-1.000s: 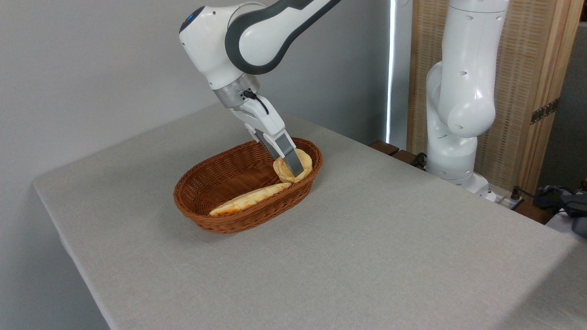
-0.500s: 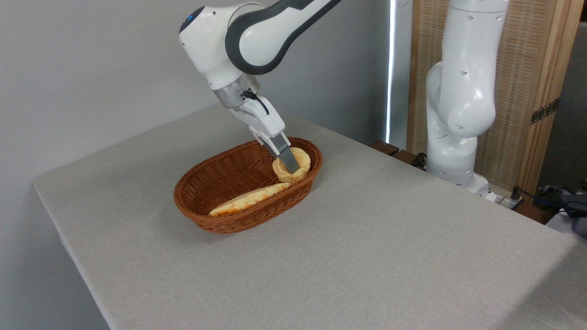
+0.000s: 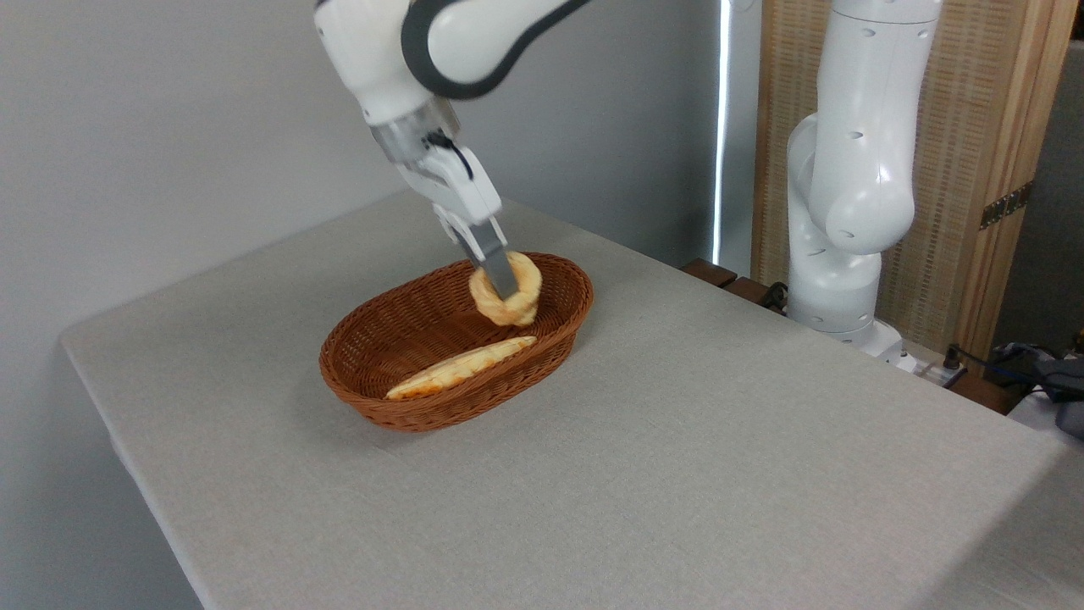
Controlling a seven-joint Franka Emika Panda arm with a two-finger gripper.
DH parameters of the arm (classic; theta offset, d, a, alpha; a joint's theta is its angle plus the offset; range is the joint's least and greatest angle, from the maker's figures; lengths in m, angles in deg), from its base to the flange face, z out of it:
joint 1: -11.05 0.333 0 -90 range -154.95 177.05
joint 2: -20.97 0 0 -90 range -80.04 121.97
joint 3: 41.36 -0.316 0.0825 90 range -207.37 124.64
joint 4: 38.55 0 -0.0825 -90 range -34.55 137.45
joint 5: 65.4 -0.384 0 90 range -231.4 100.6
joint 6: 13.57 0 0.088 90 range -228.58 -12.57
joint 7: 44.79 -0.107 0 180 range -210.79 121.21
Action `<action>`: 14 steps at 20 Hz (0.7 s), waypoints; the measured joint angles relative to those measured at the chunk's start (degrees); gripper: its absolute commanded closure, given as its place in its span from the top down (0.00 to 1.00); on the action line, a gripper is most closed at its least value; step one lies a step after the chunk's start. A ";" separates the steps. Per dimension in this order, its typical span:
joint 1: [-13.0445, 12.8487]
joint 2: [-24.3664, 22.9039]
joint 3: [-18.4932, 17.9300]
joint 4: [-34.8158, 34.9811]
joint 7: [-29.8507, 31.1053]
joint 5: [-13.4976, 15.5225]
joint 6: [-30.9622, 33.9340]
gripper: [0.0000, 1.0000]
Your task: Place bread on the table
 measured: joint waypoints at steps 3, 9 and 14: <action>0.20 -0.74 -0.24 -3.96 0.00 0.01 3.12 0.15; 4.67 -1.61 -3.18 -7.57 -2.78 -0.98 4.71 0.23; 10.65 -1.61 -5.29 -7.71 -8.44 -2.94 2.71 0.51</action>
